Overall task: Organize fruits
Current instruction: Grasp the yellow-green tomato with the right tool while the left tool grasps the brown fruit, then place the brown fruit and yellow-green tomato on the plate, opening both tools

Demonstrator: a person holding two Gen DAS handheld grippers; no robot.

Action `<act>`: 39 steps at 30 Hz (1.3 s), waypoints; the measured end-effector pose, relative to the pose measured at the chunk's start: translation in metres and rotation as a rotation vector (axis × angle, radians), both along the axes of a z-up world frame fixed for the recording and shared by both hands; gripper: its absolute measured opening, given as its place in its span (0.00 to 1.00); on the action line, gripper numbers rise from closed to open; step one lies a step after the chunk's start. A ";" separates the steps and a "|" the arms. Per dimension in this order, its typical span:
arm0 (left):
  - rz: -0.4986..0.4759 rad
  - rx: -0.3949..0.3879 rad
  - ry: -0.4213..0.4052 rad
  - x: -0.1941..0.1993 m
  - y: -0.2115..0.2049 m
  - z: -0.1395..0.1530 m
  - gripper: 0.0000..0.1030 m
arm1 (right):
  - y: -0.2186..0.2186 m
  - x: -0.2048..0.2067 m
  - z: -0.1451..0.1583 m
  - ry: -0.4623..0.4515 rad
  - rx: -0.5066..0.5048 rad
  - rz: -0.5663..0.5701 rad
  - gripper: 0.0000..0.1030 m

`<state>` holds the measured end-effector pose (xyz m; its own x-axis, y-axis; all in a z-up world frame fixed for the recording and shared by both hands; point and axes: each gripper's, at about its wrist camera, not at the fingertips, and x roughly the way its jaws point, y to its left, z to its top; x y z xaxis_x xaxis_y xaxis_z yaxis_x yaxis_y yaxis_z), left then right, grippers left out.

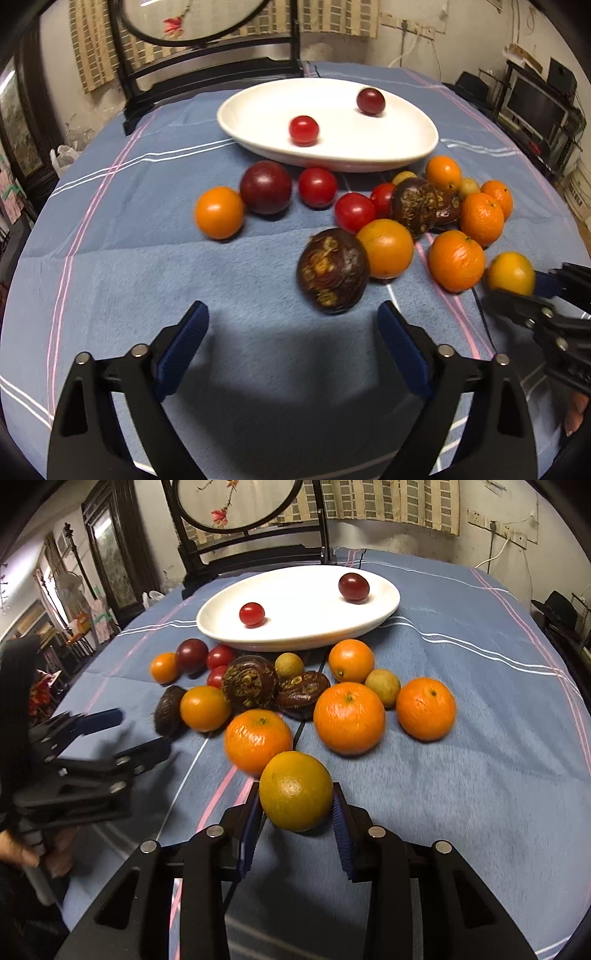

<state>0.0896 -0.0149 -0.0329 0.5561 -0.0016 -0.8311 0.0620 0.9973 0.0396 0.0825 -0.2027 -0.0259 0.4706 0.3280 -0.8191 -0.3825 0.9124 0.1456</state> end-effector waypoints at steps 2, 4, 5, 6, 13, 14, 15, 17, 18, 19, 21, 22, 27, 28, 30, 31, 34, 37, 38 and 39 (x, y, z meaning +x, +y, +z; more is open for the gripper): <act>-0.009 0.008 0.022 0.007 -0.004 -0.005 0.74 | -0.002 -0.004 0.001 0.000 0.012 0.007 0.36; -0.009 -0.009 0.022 0.011 -0.004 -0.005 0.71 | -0.004 -0.007 0.003 -0.004 0.023 0.012 0.36; -0.009 -0.010 0.023 0.013 -0.004 -0.005 0.70 | -0.005 -0.009 0.004 -0.006 0.028 0.016 0.36; -0.007 -0.009 0.022 0.015 -0.004 -0.005 0.69 | -0.005 -0.011 0.004 -0.009 0.031 0.018 0.36; -0.006 -0.056 0.003 0.020 -0.002 -0.002 0.35 | -0.007 -0.013 0.005 -0.012 0.046 0.020 0.36; -0.006 -0.059 0.000 0.019 -0.001 -0.002 0.35 | -0.007 -0.014 0.005 -0.013 0.046 0.022 0.36; -0.007 -0.062 -0.004 0.017 0.000 0.000 0.35 | -0.006 -0.014 0.006 -0.015 0.047 0.025 0.36; -0.018 -0.067 -0.029 0.010 0.002 0.008 0.35 | -0.006 -0.015 0.008 -0.022 0.048 0.028 0.36; -0.024 -0.067 -0.044 0.008 0.002 0.013 0.35 | -0.006 -0.014 0.011 -0.028 0.050 0.030 0.36; -0.027 -0.070 -0.061 0.005 0.004 0.020 0.35 | -0.006 -0.013 0.015 -0.037 0.054 0.032 0.36; -0.031 -0.097 -0.081 0.004 0.009 0.034 0.35 | -0.005 -0.011 0.024 -0.059 0.060 0.040 0.36; -0.038 -0.117 -0.097 0.006 0.012 0.044 0.35 | -0.003 -0.007 0.033 -0.079 0.068 0.047 0.36; -0.041 -0.120 -0.153 0.030 0.016 0.077 0.35 | 0.007 0.017 0.068 -0.180 0.071 0.045 0.36; -0.040 -0.127 -0.163 0.040 0.017 0.083 0.35 | 0.011 0.026 0.077 -0.208 0.079 0.031 0.36; -0.030 -0.130 -0.165 0.058 0.017 0.087 0.35 | 0.016 0.040 0.085 -0.237 0.080 0.007 0.36; -0.026 -0.130 -0.164 0.066 0.016 0.088 0.35 | 0.021 0.050 0.088 -0.250 0.079 -0.002 0.36; -0.012 -0.124 -0.146 0.096 0.016 0.084 0.35 | 0.036 0.078 0.083 -0.242 0.054 0.002 0.36; 0.011 -0.121 -0.095 0.130 0.019 0.070 0.35 | 0.048 0.104 0.065 -0.193 0.028 0.001 0.36; 0.018 -0.119 -0.075 0.140 0.019 0.064 0.35 | 0.051 0.111 0.060 -0.178 0.016 -0.005 0.36; 0.024 -0.120 -0.058 0.147 0.018 0.058 0.35 | 0.054 0.120 0.052 -0.157 0.006 -0.013 0.36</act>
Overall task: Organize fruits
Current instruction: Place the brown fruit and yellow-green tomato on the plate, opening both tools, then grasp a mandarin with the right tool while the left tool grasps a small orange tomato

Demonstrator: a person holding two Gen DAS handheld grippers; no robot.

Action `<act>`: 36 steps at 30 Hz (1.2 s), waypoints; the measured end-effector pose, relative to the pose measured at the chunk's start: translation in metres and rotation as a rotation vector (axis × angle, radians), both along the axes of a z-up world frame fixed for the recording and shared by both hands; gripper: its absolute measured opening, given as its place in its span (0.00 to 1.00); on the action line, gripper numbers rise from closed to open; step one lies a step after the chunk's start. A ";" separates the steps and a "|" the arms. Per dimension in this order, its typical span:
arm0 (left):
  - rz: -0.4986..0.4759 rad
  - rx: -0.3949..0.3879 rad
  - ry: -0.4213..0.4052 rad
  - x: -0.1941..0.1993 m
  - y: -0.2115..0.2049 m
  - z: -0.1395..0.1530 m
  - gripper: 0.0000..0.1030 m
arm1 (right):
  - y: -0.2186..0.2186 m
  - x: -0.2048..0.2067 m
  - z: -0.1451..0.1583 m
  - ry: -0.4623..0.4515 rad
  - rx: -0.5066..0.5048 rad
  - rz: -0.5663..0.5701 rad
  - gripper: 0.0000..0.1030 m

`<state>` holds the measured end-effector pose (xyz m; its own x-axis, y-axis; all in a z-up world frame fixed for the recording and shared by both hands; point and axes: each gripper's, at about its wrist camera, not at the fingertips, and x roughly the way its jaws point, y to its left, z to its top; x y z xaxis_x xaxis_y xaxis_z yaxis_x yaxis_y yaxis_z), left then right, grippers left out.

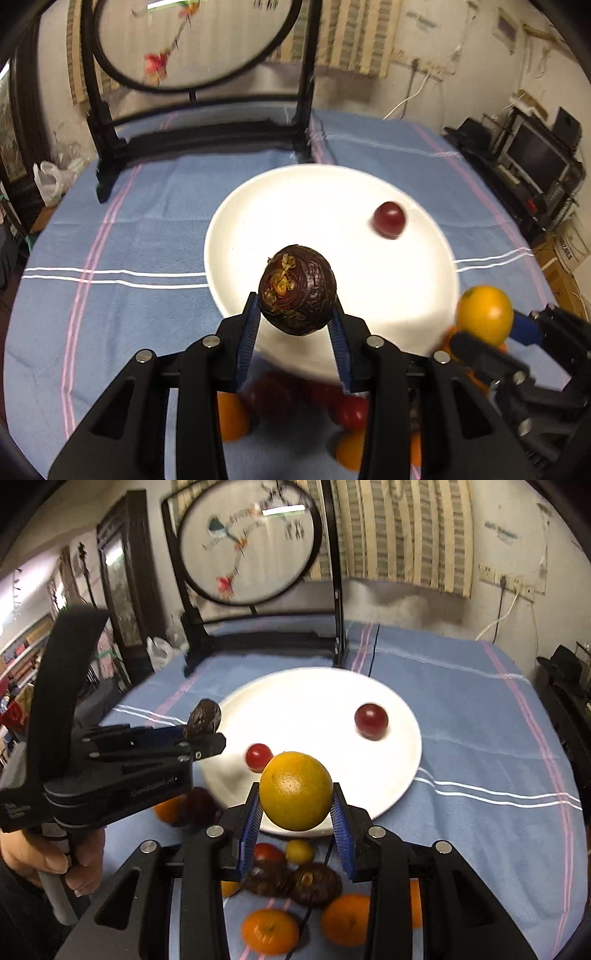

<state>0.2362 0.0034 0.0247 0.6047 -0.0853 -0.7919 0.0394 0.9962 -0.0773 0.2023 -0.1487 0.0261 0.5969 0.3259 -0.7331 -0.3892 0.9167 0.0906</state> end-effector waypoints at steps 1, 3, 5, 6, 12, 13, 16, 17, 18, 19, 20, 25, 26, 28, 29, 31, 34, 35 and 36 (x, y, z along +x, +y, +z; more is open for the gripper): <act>0.002 -0.002 0.010 0.005 0.000 -0.004 0.35 | 0.002 0.005 -0.005 0.014 -0.003 -0.001 0.36; 0.003 -0.004 0.031 0.015 0.000 -0.013 0.35 | 0.005 0.017 -0.017 0.050 -0.012 -0.008 0.36; 0.011 -0.007 0.050 0.024 0.000 -0.021 0.35 | 0.008 0.023 -0.024 0.071 -0.021 -0.015 0.36; 0.011 -0.007 0.056 0.026 -0.001 -0.024 0.36 | 0.009 0.026 -0.028 0.082 -0.024 -0.015 0.37; 0.027 -0.014 0.027 0.025 0.002 -0.016 0.69 | 0.004 0.025 -0.028 0.075 -0.002 -0.033 0.58; 0.030 -0.014 0.022 0.023 0.003 -0.014 0.69 | 0.003 0.021 -0.025 0.070 -0.003 -0.029 0.58; 0.025 -0.007 -0.009 0.005 0.004 -0.002 0.70 | -0.007 0.008 -0.018 0.056 0.001 -0.025 0.58; 0.026 -0.005 -0.021 -0.002 0.005 0.001 0.74 | -0.011 0.002 -0.016 0.051 0.003 -0.025 0.59; 0.028 -0.004 -0.034 -0.010 0.006 0.005 0.76 | -0.016 -0.005 -0.014 0.046 0.007 -0.027 0.60; 0.033 -0.006 -0.056 -0.021 0.008 0.009 0.79 | -0.020 -0.010 -0.012 0.042 0.010 -0.029 0.63; 0.039 -0.009 -0.070 -0.029 0.010 0.011 0.81 | -0.024 -0.016 -0.012 0.038 0.012 -0.032 0.65; 0.061 -0.020 -0.075 -0.071 0.017 0.009 0.85 | -0.045 -0.053 -0.013 0.038 0.024 -0.046 0.68; 0.065 -0.025 -0.071 -0.079 0.018 0.006 0.86 | -0.048 -0.058 -0.015 0.041 0.026 -0.046 0.70; 0.072 -0.028 -0.066 -0.095 0.020 0.001 0.86 | -0.052 -0.073 -0.019 0.051 0.032 -0.046 0.72; 0.075 -0.026 -0.064 -0.103 0.020 -0.003 0.86 | -0.053 -0.079 -0.021 0.056 0.032 -0.045 0.72; 0.079 -0.015 -0.060 -0.114 0.020 -0.010 0.87 | -0.051 -0.092 -0.027 0.067 0.018 -0.033 0.72; 0.075 -0.003 -0.040 -0.131 0.021 -0.021 0.87 | -0.046 -0.106 -0.033 0.072 -0.005 -0.016 0.72; 0.072 -0.006 -0.034 -0.137 0.021 -0.024 0.87 | -0.043 -0.109 -0.035 0.076 -0.005 -0.007 0.72; 0.068 -0.009 -0.031 -0.142 0.022 -0.027 0.87 | -0.041 -0.112 -0.037 0.082 -0.005 0.002 0.72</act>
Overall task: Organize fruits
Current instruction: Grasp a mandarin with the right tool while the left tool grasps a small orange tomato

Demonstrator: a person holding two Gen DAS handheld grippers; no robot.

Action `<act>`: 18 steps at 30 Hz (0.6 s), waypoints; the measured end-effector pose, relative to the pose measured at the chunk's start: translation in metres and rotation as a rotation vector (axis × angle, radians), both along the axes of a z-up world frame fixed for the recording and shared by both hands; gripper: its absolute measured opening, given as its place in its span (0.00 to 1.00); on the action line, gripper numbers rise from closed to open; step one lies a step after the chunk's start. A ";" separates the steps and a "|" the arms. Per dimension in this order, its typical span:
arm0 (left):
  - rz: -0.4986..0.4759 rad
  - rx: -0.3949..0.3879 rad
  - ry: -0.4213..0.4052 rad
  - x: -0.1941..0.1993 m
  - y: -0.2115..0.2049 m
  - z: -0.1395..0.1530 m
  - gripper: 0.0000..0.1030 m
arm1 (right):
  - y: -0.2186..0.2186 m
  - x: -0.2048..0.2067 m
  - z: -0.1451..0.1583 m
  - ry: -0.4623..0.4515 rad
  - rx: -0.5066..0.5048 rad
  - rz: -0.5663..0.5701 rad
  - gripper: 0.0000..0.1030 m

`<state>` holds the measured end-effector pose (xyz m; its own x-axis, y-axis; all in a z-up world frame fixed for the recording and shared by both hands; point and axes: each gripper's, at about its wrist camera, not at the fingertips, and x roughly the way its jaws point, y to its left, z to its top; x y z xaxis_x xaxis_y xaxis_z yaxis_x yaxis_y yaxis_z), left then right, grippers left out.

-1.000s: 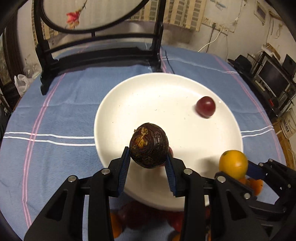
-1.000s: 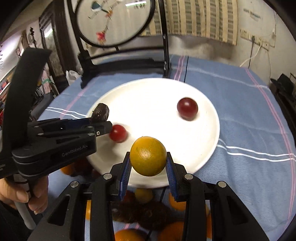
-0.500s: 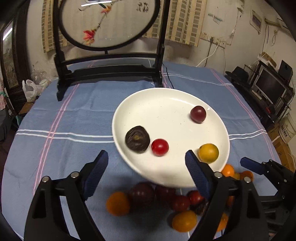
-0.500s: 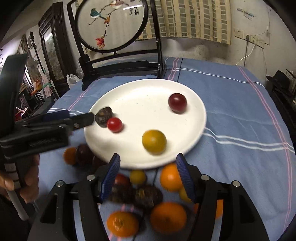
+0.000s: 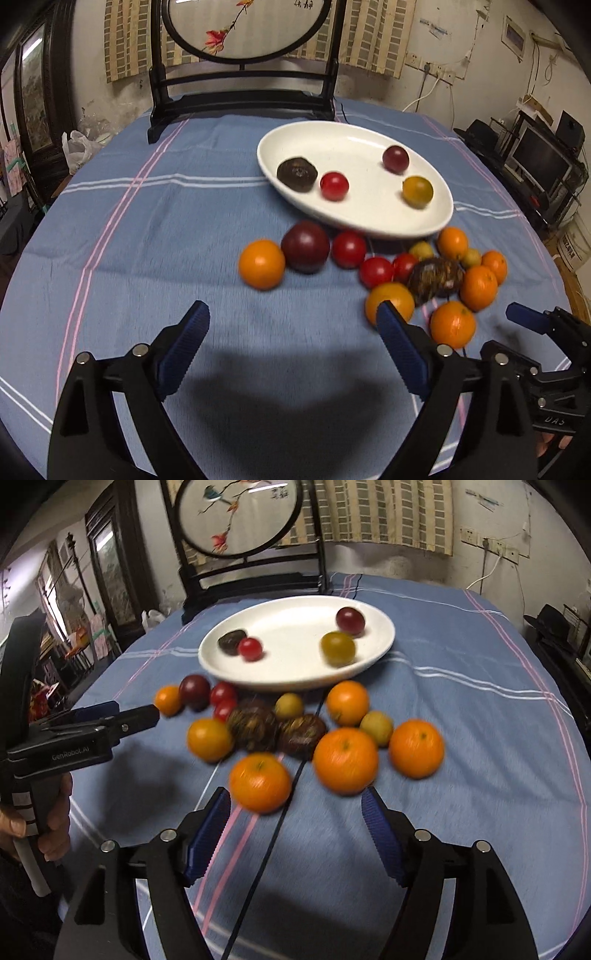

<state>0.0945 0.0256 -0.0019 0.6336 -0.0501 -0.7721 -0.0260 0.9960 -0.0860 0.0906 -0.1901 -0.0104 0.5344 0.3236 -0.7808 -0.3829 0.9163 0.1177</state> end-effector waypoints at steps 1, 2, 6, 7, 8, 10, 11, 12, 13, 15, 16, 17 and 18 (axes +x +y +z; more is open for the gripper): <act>-0.003 0.000 0.002 -0.003 0.000 -0.002 0.87 | 0.003 -0.002 -0.001 0.006 -0.004 0.009 0.72; -0.007 0.003 0.004 -0.007 0.001 -0.004 0.87 | 0.006 -0.003 -0.002 0.008 -0.009 0.015 0.72; -0.017 0.009 0.011 -0.015 0.004 -0.013 0.87 | 0.019 -0.004 -0.008 0.015 -0.035 0.035 0.72; -0.018 0.005 0.014 -0.015 0.005 -0.014 0.87 | 0.021 -0.003 -0.010 0.020 -0.041 0.037 0.72; -0.018 -0.001 0.017 -0.016 0.006 -0.016 0.87 | 0.024 -0.002 -0.012 0.025 -0.048 0.036 0.72; -0.019 -0.013 0.025 -0.016 0.009 -0.018 0.87 | 0.030 0.002 -0.016 0.037 -0.066 0.033 0.72; -0.021 -0.018 0.026 -0.016 0.009 -0.019 0.87 | 0.034 0.004 -0.019 0.042 -0.076 0.030 0.72; -0.022 -0.021 0.028 -0.016 0.010 -0.020 0.87 | 0.036 0.008 -0.021 0.048 -0.085 0.022 0.72; -0.024 -0.023 0.029 -0.016 0.010 -0.020 0.87 | 0.037 0.011 -0.024 0.054 -0.086 0.016 0.71; -0.027 -0.023 0.030 -0.016 0.009 -0.020 0.87 | 0.040 0.015 -0.026 0.057 -0.085 0.006 0.66; -0.031 -0.022 0.029 -0.016 0.008 -0.020 0.87 | 0.041 0.016 -0.026 0.051 -0.086 0.003 0.56; -0.032 -0.020 0.029 -0.017 0.007 -0.020 0.87 | 0.041 0.018 -0.026 0.047 -0.092 -0.002 0.47; -0.034 -0.017 0.030 -0.016 0.006 -0.020 0.87 | 0.040 0.019 -0.025 0.045 -0.086 -0.008 0.44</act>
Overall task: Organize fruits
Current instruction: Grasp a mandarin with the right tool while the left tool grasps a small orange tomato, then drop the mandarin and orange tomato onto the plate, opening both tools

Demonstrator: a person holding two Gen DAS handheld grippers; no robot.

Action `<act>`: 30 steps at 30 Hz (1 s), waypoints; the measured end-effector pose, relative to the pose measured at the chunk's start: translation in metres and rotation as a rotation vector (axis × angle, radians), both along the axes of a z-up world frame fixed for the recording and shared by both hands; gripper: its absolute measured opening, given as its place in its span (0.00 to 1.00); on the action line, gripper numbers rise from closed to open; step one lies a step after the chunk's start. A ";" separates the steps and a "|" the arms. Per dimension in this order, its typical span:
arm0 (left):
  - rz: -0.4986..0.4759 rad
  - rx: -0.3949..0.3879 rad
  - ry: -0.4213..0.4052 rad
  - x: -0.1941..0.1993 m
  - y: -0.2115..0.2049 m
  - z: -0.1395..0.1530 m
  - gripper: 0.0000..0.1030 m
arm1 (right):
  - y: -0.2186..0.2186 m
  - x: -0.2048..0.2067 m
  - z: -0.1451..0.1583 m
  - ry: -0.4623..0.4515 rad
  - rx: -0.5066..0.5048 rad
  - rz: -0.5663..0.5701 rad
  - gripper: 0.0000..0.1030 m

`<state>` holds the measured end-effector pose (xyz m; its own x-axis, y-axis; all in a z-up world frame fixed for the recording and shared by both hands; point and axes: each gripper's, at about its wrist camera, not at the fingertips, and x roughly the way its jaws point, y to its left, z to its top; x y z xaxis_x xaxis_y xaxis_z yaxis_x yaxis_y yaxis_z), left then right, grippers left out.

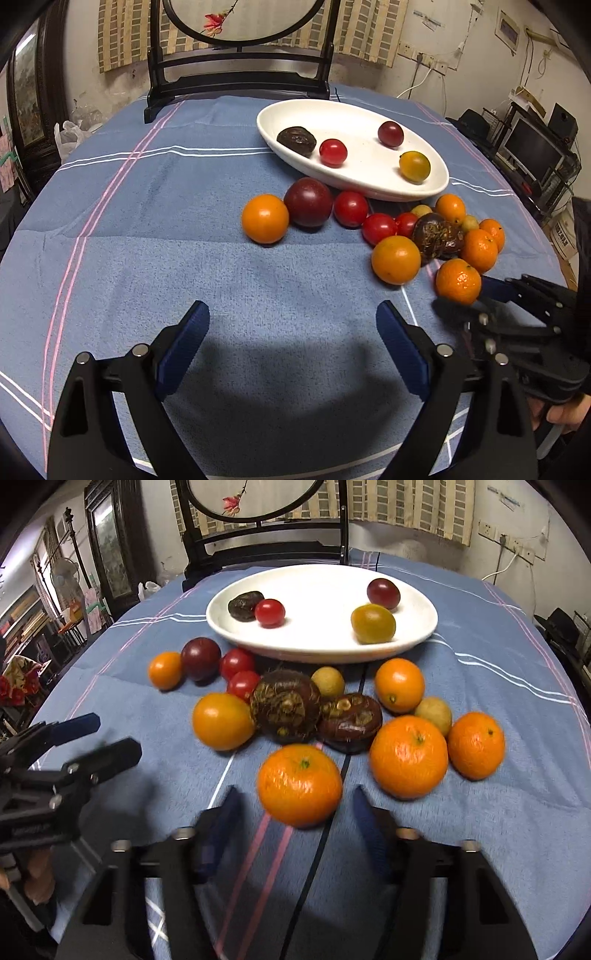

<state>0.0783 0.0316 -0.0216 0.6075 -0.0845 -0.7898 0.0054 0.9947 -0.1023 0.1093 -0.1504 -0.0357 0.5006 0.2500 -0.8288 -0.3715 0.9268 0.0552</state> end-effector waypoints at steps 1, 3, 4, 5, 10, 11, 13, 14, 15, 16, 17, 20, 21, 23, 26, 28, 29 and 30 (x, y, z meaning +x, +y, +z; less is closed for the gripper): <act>-0.003 0.006 0.002 0.000 -0.002 0.000 0.87 | -0.002 0.001 0.000 0.003 0.011 -0.001 0.43; -0.008 0.015 0.004 0.000 -0.005 0.001 0.87 | -0.006 -0.001 0.000 0.010 0.032 -0.001 0.42; -0.011 0.019 0.005 0.000 -0.007 0.001 0.87 | -0.007 -0.002 0.001 0.011 0.035 -0.001 0.42; -0.014 0.020 0.006 0.000 -0.009 0.002 0.87 | -0.009 -0.004 0.002 0.010 0.042 0.001 0.42; -0.054 0.010 0.008 0.003 -0.026 0.008 0.87 | -0.027 -0.018 0.010 0.006 0.088 0.012 0.42; -0.062 0.009 0.009 0.004 -0.030 0.008 0.87 | -0.032 -0.022 0.011 0.003 0.100 0.012 0.42; -0.084 0.017 0.015 0.008 -0.040 0.006 0.87 | -0.040 -0.027 0.015 0.001 0.118 0.011 0.42; -0.094 0.025 0.019 0.010 -0.046 0.005 0.87 | -0.044 -0.030 0.016 -0.004 0.126 0.011 0.42; -0.102 0.034 0.023 0.012 -0.051 0.003 0.87 | -0.049 -0.033 0.018 -0.010 0.135 0.013 0.42; -0.112 0.046 0.028 0.015 -0.057 0.000 0.83 | -0.052 -0.035 0.020 -0.013 0.142 0.013 0.42; -0.120 0.054 0.031 0.017 -0.061 -0.002 0.77 | -0.055 -0.036 0.021 -0.016 0.148 0.014 0.42; -0.140 0.079 0.050 0.027 -0.072 -0.008 0.69 | -0.064 -0.041 0.024 -0.025 0.165 0.017 0.42; -0.144 0.083 0.057 0.030 -0.074 -0.009 0.68 | -0.065 -0.042 0.024 -0.026 0.168 0.016 0.42; -0.154 0.083 0.074 0.037 -0.080 -0.012 0.61 | -0.069 -0.042 0.024 -0.025 0.179 0.015 0.42; -0.164 0.098 0.082 0.048 -0.087 -0.016 0.49 | -0.074 -0.042 0.022 -0.020 0.187 0.006 0.42; -0.163 0.113 0.068 0.050 -0.089 -0.016 0.37 | -0.075 -0.042 0.021 -0.017 0.189 0.005 0.42; -0.161 0.116 0.067 0.051 -0.089 -0.015 0.37 | -0.076 -0.042 0.021 -0.017 0.188 0.006 0.42; -0.164 0.109 0.070 0.051 -0.088 -0.015 0.37 | -0.076 -0.043 0.021 -0.016 0.186 0.007 0.42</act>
<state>0.1292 -0.0562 -0.0369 0.5360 -0.0893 -0.8395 0.1650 0.9863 0.0004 0.0668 -0.2262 -0.0151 0.5115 0.4017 -0.7596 -0.3799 0.8986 0.2194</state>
